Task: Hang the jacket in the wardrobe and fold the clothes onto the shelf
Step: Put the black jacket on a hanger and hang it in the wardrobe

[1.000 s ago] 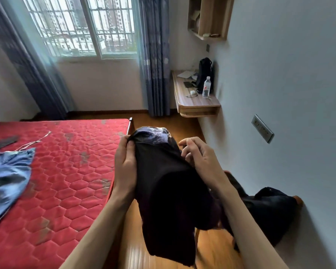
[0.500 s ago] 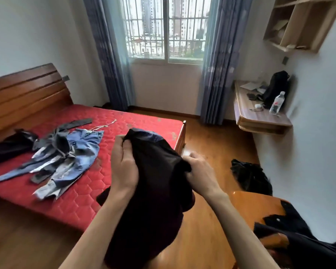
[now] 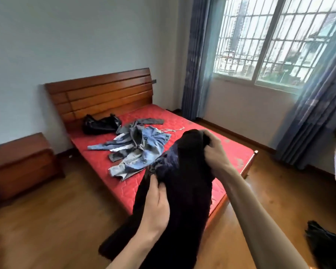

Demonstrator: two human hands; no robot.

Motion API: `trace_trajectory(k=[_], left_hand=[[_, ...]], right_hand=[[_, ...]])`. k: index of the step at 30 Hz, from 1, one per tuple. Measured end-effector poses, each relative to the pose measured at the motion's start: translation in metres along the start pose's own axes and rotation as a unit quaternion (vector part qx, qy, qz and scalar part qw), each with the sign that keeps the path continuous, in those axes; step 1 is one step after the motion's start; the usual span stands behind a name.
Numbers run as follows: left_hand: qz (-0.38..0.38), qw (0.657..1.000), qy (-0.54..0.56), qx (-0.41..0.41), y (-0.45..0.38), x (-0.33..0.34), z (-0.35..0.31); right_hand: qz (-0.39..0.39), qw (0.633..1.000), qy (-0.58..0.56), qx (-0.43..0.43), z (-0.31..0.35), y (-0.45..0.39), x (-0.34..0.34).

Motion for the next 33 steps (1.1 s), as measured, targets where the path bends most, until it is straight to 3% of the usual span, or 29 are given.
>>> trace_trajectory(k=[4,7,9,10,12,13,14,15,17,19,22,26,29,33], left_hand=[[0.129,0.987,-0.091,0.022,-0.021,0.008,0.014],[0.298,0.928,-0.221,0.004,-0.027,0.007,0.007],[0.352,0.915,-0.195,-0.040,-0.032,0.001,-0.007],[0.330,0.932,-0.149,-0.040,-0.040,-0.003,-0.022],[0.159,0.984,-0.078,0.034,-0.072,-0.024,-0.055],[0.067,0.991,-0.076,0.089,-0.084,-0.035,-0.069],[0.020,0.985,-0.101,0.135,-0.092,-0.037,-0.078],[0.022,0.974,-0.147,0.172,-0.100,-0.028,-0.084],[0.098,0.951,-0.211,0.203,-0.112,0.002,-0.083],[0.166,0.940,-0.224,0.197,-0.119,0.033,-0.082],[0.176,0.940,-0.240,0.165,-0.125,0.057,-0.071],[0.100,0.955,-0.231,0.154,-0.130,0.039,-0.065],[0.028,0.956,-0.247,0.155,-0.134,0.014,-0.079],[-0.110,0.921,-0.331,0.172,-0.133,-0.024,-0.110]], right_hand=[[0.083,0.989,-0.108,0.051,0.003,-0.010,0.023],[0.145,0.980,-0.103,0.085,0.004,-0.013,0.028],[0.171,0.973,-0.101,0.114,0.000,-0.016,0.024],[0.185,0.968,-0.106,0.130,-0.003,-0.017,0.023],[0.226,0.957,-0.104,0.150,-0.006,-0.021,0.022],[0.249,0.951,-0.100,0.155,-0.006,-0.023,0.023],[0.268,0.946,-0.097,0.156,-0.005,-0.026,0.024],[0.281,0.943,-0.094,0.155,-0.004,-0.029,0.024],[0.300,0.939,-0.093,0.143,0.003,-0.035,0.025],[0.309,0.938,-0.084,0.128,0.010,-0.040,0.025],[0.317,0.941,-0.041,0.112,0.013,-0.049,0.021],[0.321,0.942,-0.006,0.097,0.019,-0.060,0.012],[0.367,0.925,0.028,0.088,0.018,-0.061,0.015],[0.359,0.921,0.141,-0.044,0.012,-0.071,0.025]])
Point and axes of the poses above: each hand's wrist, its own y-axis away from the middle knuckle, its own x-axis out of the palm, z = x × y, the point moved 9 cm from there along -y, towards the middle knuckle, and after that the axes turned 7 degrees about -y, right-handed, at the moved point
